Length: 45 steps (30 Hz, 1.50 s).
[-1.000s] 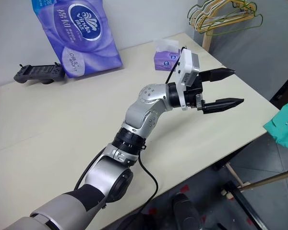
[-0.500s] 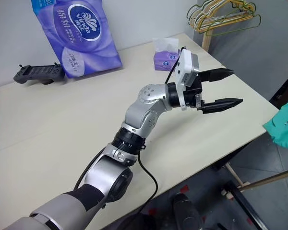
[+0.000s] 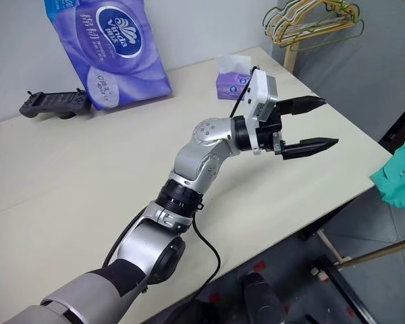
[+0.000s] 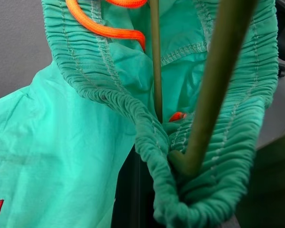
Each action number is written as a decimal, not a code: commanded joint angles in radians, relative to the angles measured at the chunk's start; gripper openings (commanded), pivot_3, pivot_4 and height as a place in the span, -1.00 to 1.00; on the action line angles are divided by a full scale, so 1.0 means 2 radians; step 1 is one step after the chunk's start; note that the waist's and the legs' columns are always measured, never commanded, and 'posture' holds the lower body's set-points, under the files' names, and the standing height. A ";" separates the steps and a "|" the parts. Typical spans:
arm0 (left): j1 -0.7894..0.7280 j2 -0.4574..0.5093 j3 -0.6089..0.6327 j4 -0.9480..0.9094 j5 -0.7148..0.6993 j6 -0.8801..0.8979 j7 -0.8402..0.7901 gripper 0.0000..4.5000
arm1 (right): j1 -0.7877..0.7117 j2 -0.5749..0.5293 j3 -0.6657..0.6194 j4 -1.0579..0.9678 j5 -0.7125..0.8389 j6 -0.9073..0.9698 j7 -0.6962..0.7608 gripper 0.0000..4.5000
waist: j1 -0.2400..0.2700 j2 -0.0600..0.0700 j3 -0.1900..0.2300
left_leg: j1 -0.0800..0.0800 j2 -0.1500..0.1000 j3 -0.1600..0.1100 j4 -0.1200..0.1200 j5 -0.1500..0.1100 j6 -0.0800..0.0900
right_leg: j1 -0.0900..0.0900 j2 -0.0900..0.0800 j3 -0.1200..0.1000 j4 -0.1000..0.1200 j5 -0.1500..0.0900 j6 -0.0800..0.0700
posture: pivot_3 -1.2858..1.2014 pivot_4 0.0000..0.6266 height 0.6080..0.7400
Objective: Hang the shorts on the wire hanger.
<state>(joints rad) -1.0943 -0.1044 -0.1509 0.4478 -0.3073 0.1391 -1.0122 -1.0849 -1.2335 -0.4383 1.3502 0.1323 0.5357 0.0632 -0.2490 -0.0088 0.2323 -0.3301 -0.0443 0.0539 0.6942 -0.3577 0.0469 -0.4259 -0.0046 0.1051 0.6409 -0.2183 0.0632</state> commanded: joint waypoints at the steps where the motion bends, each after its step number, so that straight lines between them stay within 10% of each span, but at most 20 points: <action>1: -0.016 -0.003 0.001 -0.005 -0.001 -0.012 0.004 0.99 | -0.015 -0.012 0.015 -0.018 -0.014 -0.007 0.007 -1.00 | 0.000 0.000 0.000 | 0.000 0.000 0.000 0.000 0.000 0.000 | 0.000 0.000 0.000 0.000 0.000 0.000 | -0.16 -0.42 1.00; 12: -0.046 0.014 0.021 0.044 -0.001 -0.043 0.004 0.99 | -0.022 0.042 0.114 -0.103 -0.050 0.086 0.136 -1.00 | -0.011 0.000 -0.001 | 0.001 0.000 0.002 0.001 0.000 0.000 | 0.000 0.001 0.002 0.001 0.001 0.002 | -0.17 -0.45 1.00; 22: -0.078 0.033 0.036 0.088 0.001 -0.077 -0.002 0.99 | 0.149 0.086 0.163 -0.368 -0.029 0.206 0.263 -1.00 | -0.025 0.000 -0.002 | 0.000 0.001 0.003 0.002 0.000 0.000 | -0.001 0.001 0.003 0.001 0.004 0.004 | -0.15 -0.50 1.00; 36: -0.089 0.203 0.020 0.152 0.048 -0.189 -0.171 0.99 | 0.222 0.016 0.287 -0.576 -0.104 -0.016 0.425 -1.00 | -0.011 0.004 -0.005 | -0.009 0.002 0.001 0.004 0.002 -0.003 | -0.013 0.001 -0.001 0.005 0.009 -0.003 | -0.12 -0.63 1.00; 45: -0.133 0.192 0.016 0.223 0.085 -0.315 -0.170 0.99 | 0.146 0.020 0.346 -0.592 -0.188 -0.168 0.495 -1.00 | 0.006 0.005 -0.011 | -0.016 0.001 -0.001 0.009 0.002 -0.003 | -0.017 -0.001 -0.004 0.004 0.009 -0.004 | -0.12 -0.71 1.00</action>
<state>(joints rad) -1.3233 0.2901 -0.1197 0.9061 -0.1418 -0.4520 -1.3594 -0.7525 -1.1944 0.2599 0.2082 -0.2180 0.2430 1.0291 -0.2365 0.0014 0.2106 -0.3636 -0.0417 0.0515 0.7135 -0.3533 0.0412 -0.4614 -0.0074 0.0963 0.6493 -0.1997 0.0558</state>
